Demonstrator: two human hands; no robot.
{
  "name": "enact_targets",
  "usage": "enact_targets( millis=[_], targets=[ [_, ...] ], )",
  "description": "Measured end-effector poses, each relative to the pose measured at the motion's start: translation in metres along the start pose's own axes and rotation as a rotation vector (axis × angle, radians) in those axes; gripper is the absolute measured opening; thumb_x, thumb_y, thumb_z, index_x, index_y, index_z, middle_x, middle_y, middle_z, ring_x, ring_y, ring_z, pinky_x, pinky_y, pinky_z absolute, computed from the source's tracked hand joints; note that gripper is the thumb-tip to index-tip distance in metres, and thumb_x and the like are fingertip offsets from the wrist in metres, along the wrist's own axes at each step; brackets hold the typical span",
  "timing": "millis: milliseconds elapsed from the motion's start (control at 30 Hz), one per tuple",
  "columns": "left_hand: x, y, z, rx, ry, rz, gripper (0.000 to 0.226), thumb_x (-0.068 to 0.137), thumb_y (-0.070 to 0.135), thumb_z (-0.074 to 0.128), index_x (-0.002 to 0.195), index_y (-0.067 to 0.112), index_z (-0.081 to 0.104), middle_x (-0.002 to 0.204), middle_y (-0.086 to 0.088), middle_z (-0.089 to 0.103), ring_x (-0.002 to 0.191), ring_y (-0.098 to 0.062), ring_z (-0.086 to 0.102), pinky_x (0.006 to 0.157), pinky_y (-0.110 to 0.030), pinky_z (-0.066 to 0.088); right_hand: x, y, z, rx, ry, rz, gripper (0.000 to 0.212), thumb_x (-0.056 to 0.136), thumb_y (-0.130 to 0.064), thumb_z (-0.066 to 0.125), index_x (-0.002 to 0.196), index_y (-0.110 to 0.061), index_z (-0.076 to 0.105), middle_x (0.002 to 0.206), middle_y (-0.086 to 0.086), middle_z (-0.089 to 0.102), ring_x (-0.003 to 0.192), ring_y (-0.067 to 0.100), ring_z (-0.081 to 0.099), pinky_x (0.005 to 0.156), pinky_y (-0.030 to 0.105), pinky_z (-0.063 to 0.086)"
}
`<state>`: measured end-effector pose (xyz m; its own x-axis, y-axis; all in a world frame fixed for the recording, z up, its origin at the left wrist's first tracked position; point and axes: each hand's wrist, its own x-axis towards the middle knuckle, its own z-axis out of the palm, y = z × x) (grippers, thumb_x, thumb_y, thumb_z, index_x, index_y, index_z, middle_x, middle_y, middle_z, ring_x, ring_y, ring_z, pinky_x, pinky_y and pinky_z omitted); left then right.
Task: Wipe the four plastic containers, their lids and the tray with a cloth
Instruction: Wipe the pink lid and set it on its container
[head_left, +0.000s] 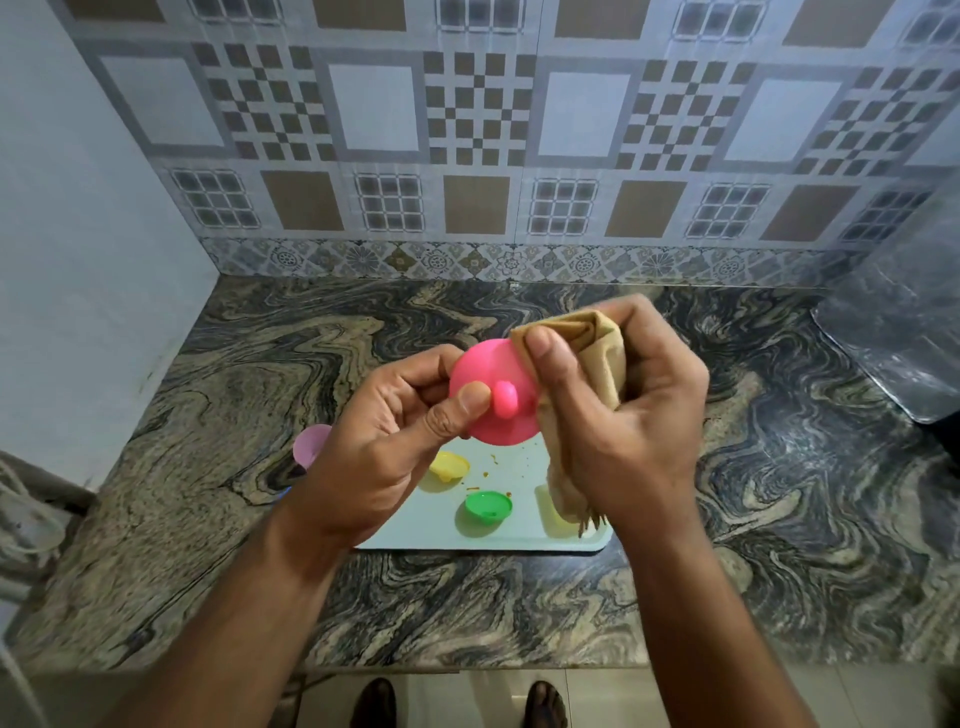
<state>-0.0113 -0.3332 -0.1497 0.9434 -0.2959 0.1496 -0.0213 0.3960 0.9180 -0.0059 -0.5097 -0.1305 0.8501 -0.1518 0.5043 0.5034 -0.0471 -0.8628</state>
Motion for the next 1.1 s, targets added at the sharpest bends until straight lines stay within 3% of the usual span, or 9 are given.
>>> enact_targets(
  millis=[100,200,300,400,500,567,700,933,1100],
  targets=[
    [0.000,0.003,0.001,0.004,-0.069,-0.018,0.023,0.089,0.039,0.079,0.098,0.018,0.076,0.090,0.003,0.071,0.086,-0.009,0.064,0.084,-0.021,0.051,0.017,0.002,-0.003,0.070,-0.032,0.133,0.014,0.094,-0.009,0.079,0.088,-0.001,0.069,0.074,-0.006,0.069,0.067,0.004,0.060,0.064,0.020,0.049],
    [0.001,-0.002,0.006,-0.165,-0.102,-0.051,0.030,0.084,0.035,0.085,0.106,0.016,0.078,0.098,0.000,0.073,0.094,-0.010,0.066,0.092,-0.023,0.052,0.023,0.017,-0.002,0.094,-0.068,0.290,0.014,0.094,-0.013,0.079,0.088,-0.004,0.070,0.078,0.000,0.071,0.071,0.012,0.061,0.064,0.027,0.050],
    [0.005,-0.009,0.005,-0.301,-0.005,-0.069,0.038,0.079,0.032,0.089,0.112,0.015,0.079,0.111,-0.005,0.075,0.104,-0.013,0.068,0.098,-0.025,0.055,0.016,0.026,-0.001,0.166,-0.005,0.379,0.022,0.097,-0.015,0.075,0.092,0.005,0.068,0.078,0.007,0.066,0.071,0.018,0.058,0.063,0.031,0.049],
    [0.008,-0.010,0.000,-0.311,0.131,-0.093,0.032,0.075,0.034,0.088,0.104,0.021,0.082,0.108,0.001,0.076,0.094,-0.007,0.067,0.080,-0.019,0.055,0.009,0.023,-0.006,0.249,0.046,0.423,0.020,0.094,-0.021,0.072,0.082,-0.008,0.062,0.067,0.005,0.055,0.056,0.013,0.049,0.049,0.022,0.046],
    [0.008,-0.010,-0.003,-0.218,0.186,-0.118,0.030,0.073,0.039,0.085,0.099,0.025,0.083,0.105,0.003,0.077,0.092,-0.005,0.068,0.082,-0.017,0.055,0.007,0.018,-0.010,0.226,0.042,0.366,0.020,0.093,-0.022,0.072,0.081,-0.014,0.058,0.067,0.007,0.052,0.055,0.014,0.046,0.047,0.018,0.045],
    [0.009,-0.010,-0.006,-0.144,0.202,-0.115,0.045,0.068,0.047,0.092,0.105,0.023,0.083,0.109,0.000,0.077,0.099,-0.009,0.067,0.092,-0.022,0.053,0.007,0.017,-0.011,0.156,0.036,0.306,0.022,0.098,-0.012,0.069,0.079,-0.014,0.057,0.063,-0.007,0.055,0.054,0.005,0.046,0.050,0.014,0.044],
    [0.009,-0.012,-0.008,-0.068,0.233,-0.099,0.055,0.066,0.050,0.094,0.108,0.018,0.081,0.112,-0.009,0.077,0.107,-0.022,0.065,0.108,-0.041,0.046,0.005,0.009,-0.011,0.031,-0.017,0.153,0.015,0.097,-0.007,0.072,0.084,-0.009,0.063,0.066,-0.018,0.062,0.059,-0.003,0.052,0.059,0.013,0.044],
    [0.005,-0.012,-0.004,0.062,0.190,-0.020,0.031,0.082,0.039,0.086,0.102,0.018,0.080,0.105,-0.011,0.075,0.104,-0.027,0.062,0.104,-0.047,0.044,0.002,0.012,0.002,-0.186,-0.056,-0.040,0.018,0.092,-0.017,0.083,0.088,-0.009,0.066,0.078,-0.007,0.067,0.066,0.008,0.059,0.064,0.024,0.047],
    [0.009,-0.008,-0.005,0.001,0.321,0.009,0.022,0.087,0.032,0.080,0.103,0.018,0.079,0.110,-0.022,0.067,0.106,-0.035,0.054,0.103,-0.056,0.049,-0.007,0.022,-0.003,-0.286,-0.189,-0.084,0.018,0.089,-0.016,0.085,0.088,-0.009,0.069,0.079,-0.002,0.069,0.067,0.015,0.064,0.061,0.029,0.050]
  ],
)
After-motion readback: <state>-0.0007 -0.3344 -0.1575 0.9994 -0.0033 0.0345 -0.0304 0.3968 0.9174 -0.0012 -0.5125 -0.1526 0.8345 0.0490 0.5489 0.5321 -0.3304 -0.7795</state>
